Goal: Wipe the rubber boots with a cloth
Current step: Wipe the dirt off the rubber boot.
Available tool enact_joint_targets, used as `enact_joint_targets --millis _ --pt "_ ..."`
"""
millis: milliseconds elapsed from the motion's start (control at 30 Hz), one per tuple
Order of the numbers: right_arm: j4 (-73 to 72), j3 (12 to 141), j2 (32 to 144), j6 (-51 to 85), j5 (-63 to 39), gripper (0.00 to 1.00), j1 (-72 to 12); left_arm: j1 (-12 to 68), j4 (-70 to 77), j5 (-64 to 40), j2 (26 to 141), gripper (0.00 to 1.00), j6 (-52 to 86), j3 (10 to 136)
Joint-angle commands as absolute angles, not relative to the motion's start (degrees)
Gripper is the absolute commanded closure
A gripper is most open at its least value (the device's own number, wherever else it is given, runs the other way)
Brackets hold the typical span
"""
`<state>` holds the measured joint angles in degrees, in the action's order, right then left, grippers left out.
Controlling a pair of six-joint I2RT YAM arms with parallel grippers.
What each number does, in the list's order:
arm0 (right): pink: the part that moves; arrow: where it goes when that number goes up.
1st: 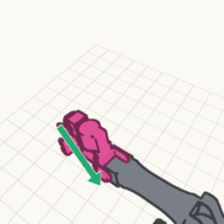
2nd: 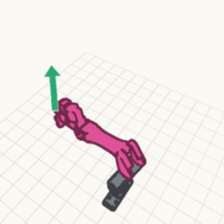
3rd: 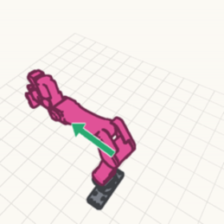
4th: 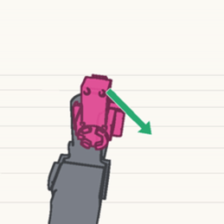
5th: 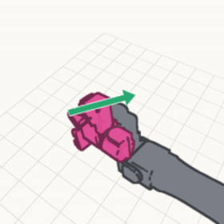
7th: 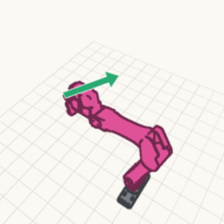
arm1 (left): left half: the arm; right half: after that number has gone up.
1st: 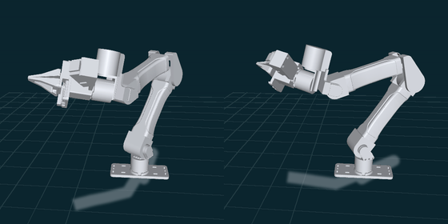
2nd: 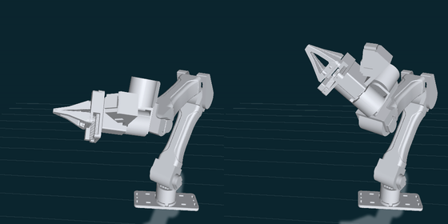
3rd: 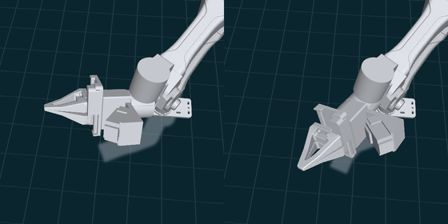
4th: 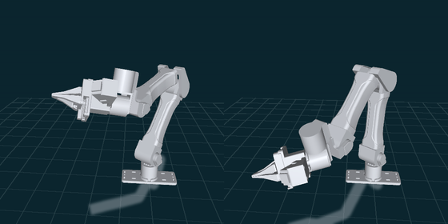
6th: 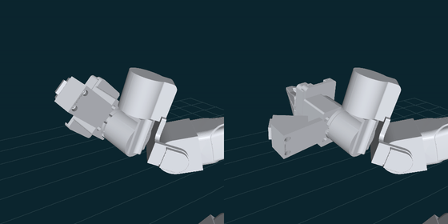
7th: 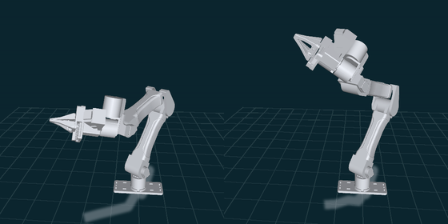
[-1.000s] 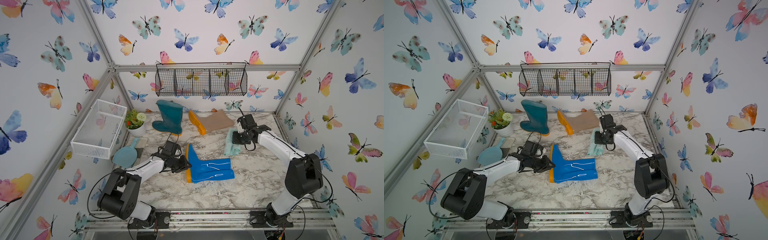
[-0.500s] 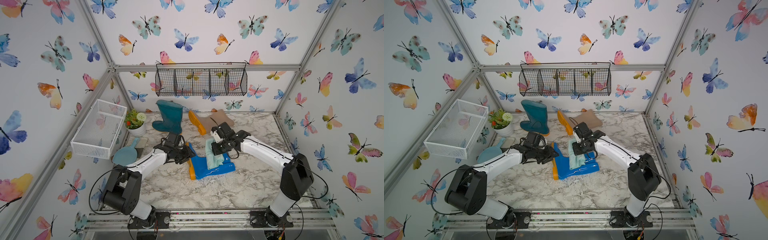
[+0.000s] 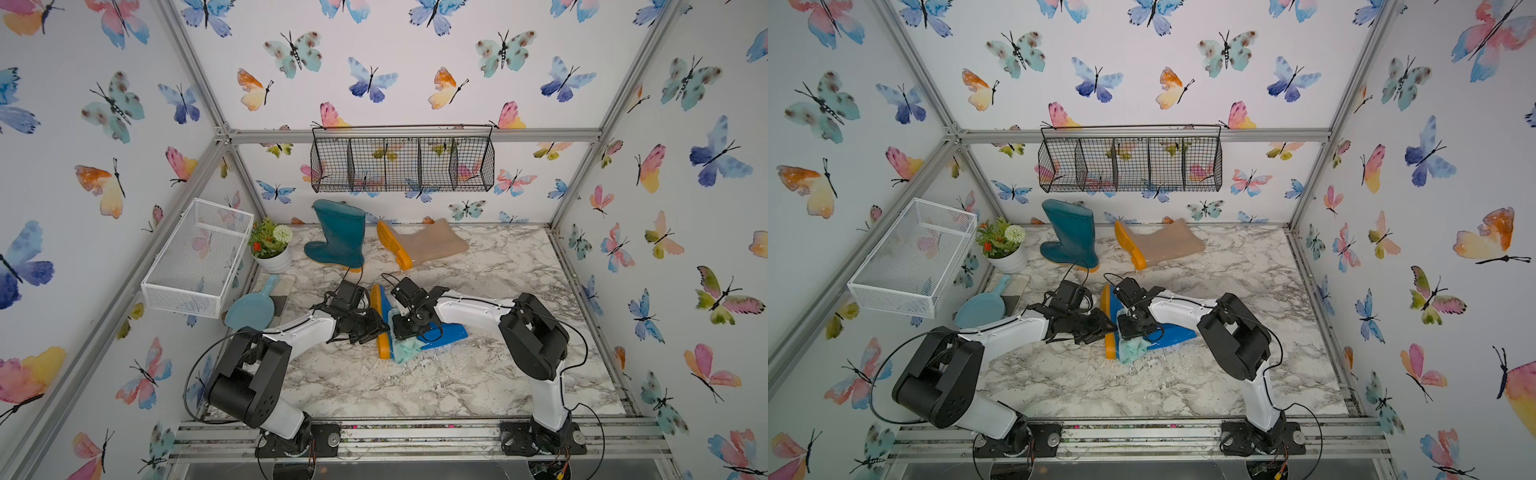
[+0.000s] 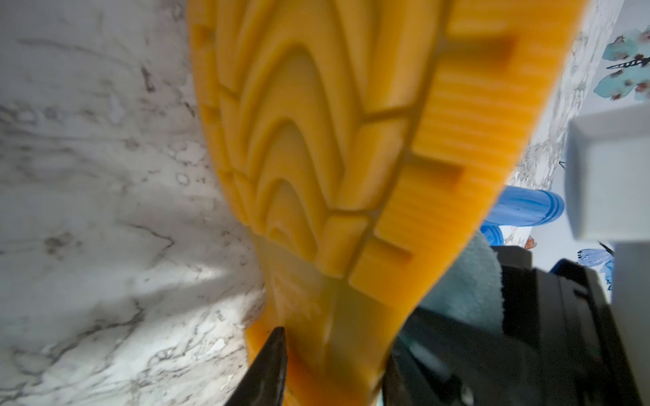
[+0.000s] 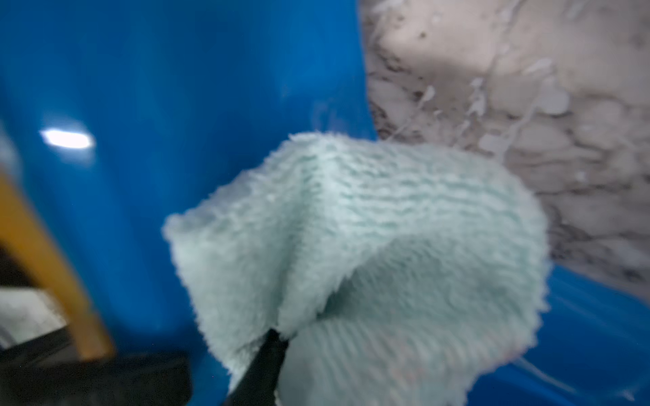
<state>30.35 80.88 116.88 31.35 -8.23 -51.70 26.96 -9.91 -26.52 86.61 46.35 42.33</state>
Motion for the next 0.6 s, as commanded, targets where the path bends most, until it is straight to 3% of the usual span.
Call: enact_joint_targets --millis 0,100,200,367,567 --pt "37.5 79.46 119.81 33.98 -4.47 0.86 -50.24 28.81 -12.25 -27.15 87.31 0.54 49.29 38.01" --pt "36.14 70.55 111.48 36.44 -3.07 0.97 -44.99 30.23 -14.46 -26.3 84.58 0.51 48.58 37.77" --pt "30.87 65.11 106.9 35.13 -1.86 0.97 -42.65 30.42 -14.04 -24.85 83.13 0.51 47.82 36.88" --pt "30.49 74.17 110.52 30.61 -5.05 0.97 -45.1 30.72 -10.46 -25.11 83.47 0.71 47.23 36.27" --pt "24.23 77.9 112.7 28.33 -15.46 0.97 -48.61 30.83 -13.88 -22.46 83.76 0.87 44.21 41.14"
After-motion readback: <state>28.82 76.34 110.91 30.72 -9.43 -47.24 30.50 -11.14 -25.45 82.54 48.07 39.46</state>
